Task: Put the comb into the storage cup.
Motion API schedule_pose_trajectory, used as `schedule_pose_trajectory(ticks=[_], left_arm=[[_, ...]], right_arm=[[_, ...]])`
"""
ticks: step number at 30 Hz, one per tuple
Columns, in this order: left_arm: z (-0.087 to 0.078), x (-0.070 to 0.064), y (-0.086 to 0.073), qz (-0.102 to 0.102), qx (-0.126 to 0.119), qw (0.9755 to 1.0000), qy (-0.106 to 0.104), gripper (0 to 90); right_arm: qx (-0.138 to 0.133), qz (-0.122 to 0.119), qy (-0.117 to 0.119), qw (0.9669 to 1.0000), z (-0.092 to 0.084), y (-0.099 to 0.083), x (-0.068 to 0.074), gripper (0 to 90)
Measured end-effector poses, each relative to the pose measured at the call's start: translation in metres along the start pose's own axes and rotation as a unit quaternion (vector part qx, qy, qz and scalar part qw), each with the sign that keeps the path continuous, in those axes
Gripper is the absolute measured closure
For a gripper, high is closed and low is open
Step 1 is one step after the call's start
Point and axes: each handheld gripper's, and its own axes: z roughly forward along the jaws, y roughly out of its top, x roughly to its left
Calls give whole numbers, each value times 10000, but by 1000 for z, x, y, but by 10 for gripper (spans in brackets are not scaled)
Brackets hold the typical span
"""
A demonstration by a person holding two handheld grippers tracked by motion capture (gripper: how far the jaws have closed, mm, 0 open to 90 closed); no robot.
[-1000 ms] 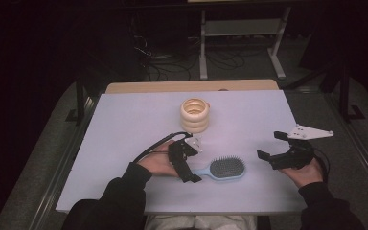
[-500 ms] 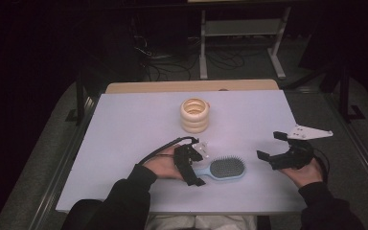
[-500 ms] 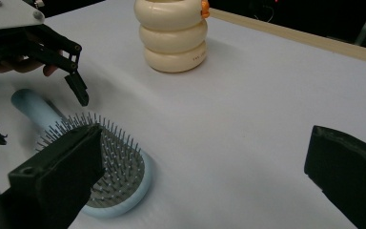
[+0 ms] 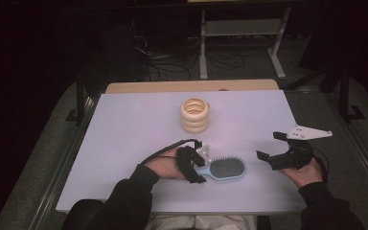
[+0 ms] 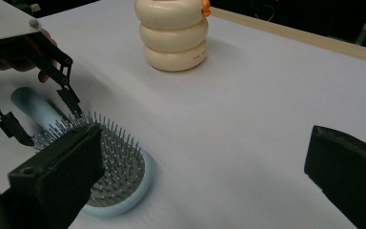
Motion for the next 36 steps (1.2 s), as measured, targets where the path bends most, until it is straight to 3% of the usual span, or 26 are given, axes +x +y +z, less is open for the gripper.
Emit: schedule_pose_trajectory(ticks=[9, 14, 25, 36], left_arm=[[2, 3, 9, 69, 128, 9999, -64, 523], [6, 2, 16, 235, 303, 9992, 68, 545], [5, 1, 19, 281, 433, 9986, 153, 691], [4, 0, 19, 314, 385, 9985, 212, 704]], right_arm=[[-20, 17, 2, 10000, -1, 0, 0, 0], [-28, 15, 2, 10000, -1, 0, 0, 0], [-17, 18, 8, 10000, -1, 0, 0, 0], [-25, 27, 8, 10000, -1, 0, 0, 0]])
